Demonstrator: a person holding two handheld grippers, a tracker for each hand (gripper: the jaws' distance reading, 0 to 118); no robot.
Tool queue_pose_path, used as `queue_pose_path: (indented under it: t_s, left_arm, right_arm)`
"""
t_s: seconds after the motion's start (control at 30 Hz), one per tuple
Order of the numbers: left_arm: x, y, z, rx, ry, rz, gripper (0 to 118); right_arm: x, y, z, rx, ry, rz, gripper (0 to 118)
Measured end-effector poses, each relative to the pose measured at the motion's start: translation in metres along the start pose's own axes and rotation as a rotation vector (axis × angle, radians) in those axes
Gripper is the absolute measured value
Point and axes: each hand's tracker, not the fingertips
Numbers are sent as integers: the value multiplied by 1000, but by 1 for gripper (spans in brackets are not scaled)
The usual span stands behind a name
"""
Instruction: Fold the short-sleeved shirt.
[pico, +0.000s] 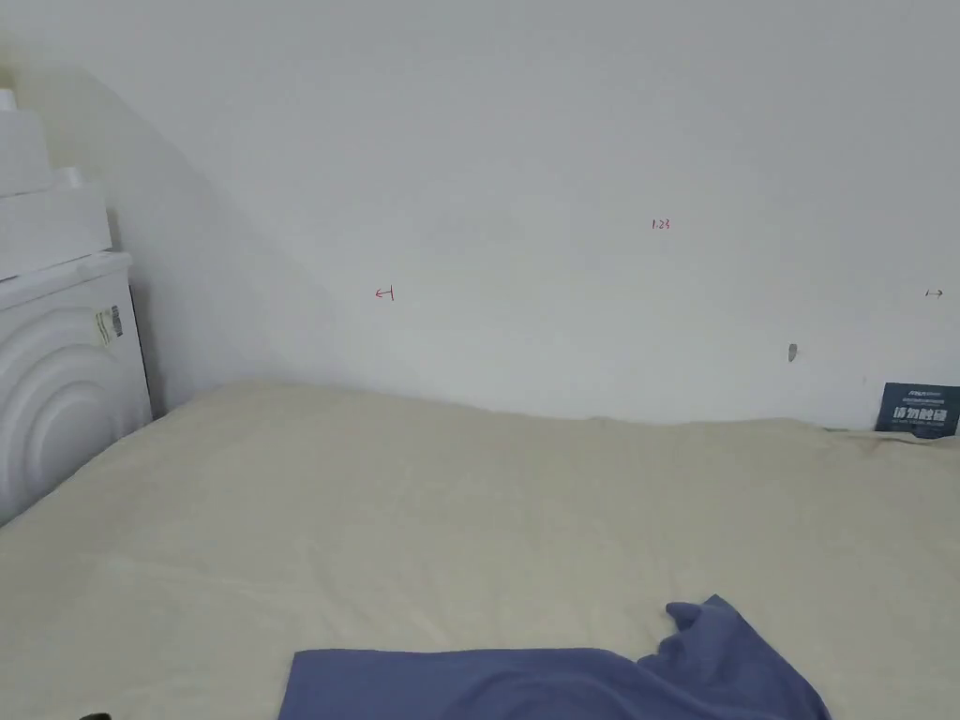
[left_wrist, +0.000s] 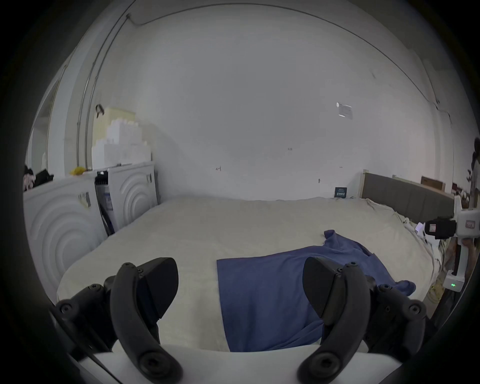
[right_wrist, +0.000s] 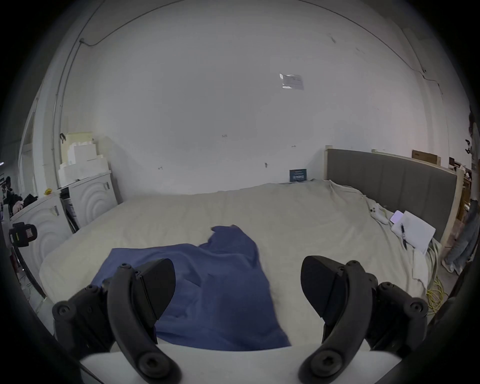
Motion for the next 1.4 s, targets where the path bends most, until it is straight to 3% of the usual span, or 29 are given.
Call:
queue_pose_path:
  t_s: [0.13, 0.27, 0.33, 0.37, 0.4, 0.47, 0.83, 1.3, 1.33, 1.4]
  left_arm:
    - [20, -12, 3, -13, -26, 1, 92]
    - [30, -28, 9, -62, -42, 21, 65]
    - [35, -36, 14, -67, -47, 17, 32]
    - [37, -40, 16, -74, -52, 16, 20]
    - [40, -43, 19, -70, -51, 16, 11]
    - [43, -48, 23, -70, -59, 20, 0]
    - [50, -55, 21, -139, -76, 21, 0]
    - [38, -57, -2, -198, -69, 47, 1]
    - [35, -55, -10, -200, -67, 47, 7]
    - [29, -47, -25, -151, -57, 61, 39]
  right_arm:
    - [-16, -12, -2, -40, 66, -16, 95]
    - [-28, -28, 3, -78, 91, -12, 59]
    - [-34, -35, 5, -95, 97, -17, 37]
    - [-37, -39, 7, -106, 101, -16, 15]
    - [-39, -42, 8, -110, 102, -16, 2]
    - [-44, -48, 10, -116, 93, -11, 1]
    - [-48, -45, 12, -123, 129, -6, 1]
    - [-45, -46, 5, -153, 158, -68, 1]
    - [-46, -46, 5, -159, 163, -70, 1]
    - [-46, -46, 2, -173, 165, -55, 1]
